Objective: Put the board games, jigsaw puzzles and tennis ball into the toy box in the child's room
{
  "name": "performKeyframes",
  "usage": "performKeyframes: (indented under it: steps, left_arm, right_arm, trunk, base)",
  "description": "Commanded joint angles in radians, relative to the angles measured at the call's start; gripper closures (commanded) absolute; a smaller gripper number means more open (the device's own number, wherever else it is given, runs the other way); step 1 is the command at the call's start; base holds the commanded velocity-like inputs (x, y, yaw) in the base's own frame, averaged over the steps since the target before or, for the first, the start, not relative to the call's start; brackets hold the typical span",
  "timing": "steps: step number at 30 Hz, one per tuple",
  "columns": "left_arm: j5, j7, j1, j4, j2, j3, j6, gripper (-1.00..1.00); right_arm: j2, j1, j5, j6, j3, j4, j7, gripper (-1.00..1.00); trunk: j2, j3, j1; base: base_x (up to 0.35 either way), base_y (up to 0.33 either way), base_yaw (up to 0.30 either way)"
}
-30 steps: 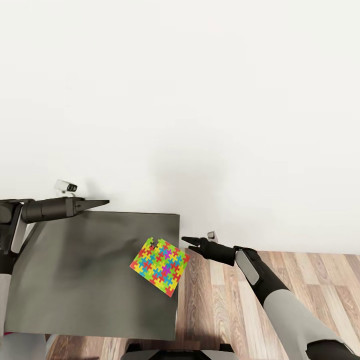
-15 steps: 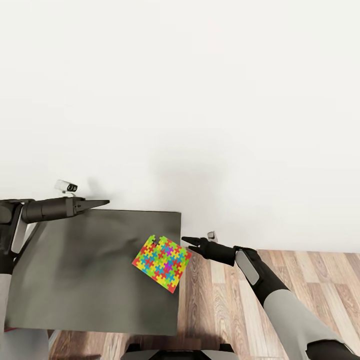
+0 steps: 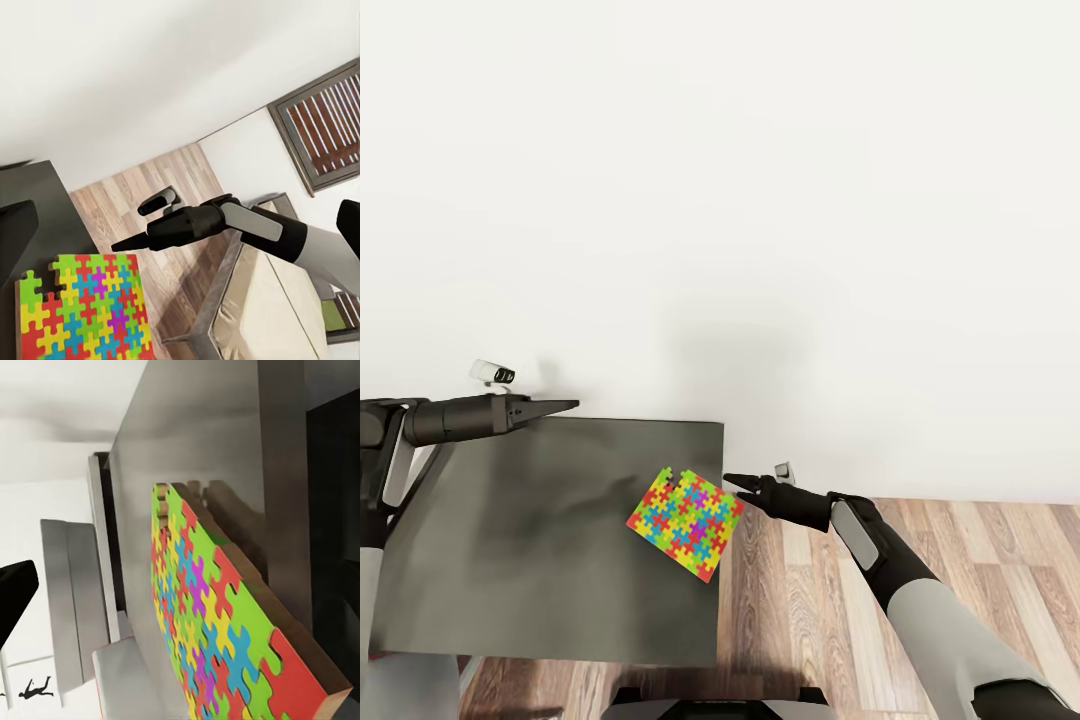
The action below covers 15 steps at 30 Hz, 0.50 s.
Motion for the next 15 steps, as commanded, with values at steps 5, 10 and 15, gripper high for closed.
performKeyframes:
  steps: [5,10,15]
  left_arm:
    - [-0.001,-0.004,0.0,0.0,0.0,0.0,0.011,-1.0]
    - [-0.001,-0.004,0.0,0.001,0.0,0.0,0.01,-1.0]
    - [-0.001,-0.004,0.0,0.001,0.0,0.0,0.01,-1.0]
  right_arm:
    - [-0.003,-0.001,-0.006,0.008,0.002,0.001,-0.001,-1.0]
    - [-0.022,-0.001,-0.008,0.012,0.001,0.002,-0.001,-1.0]
    - [-0.028,-0.001,-0.01,0.016,0.001,0.005,-0.001,-1.0]
  trunk:
    - [-0.001,-0.001,0.0]
    - [-0.001,-0.001,0.0]
    - [-0.001,-0.001,0.0]
  base:
    - [-0.001,0.001,0.0]
    - [0.0,0.0,0.0]
    - [-0.038,0.0,0.0]
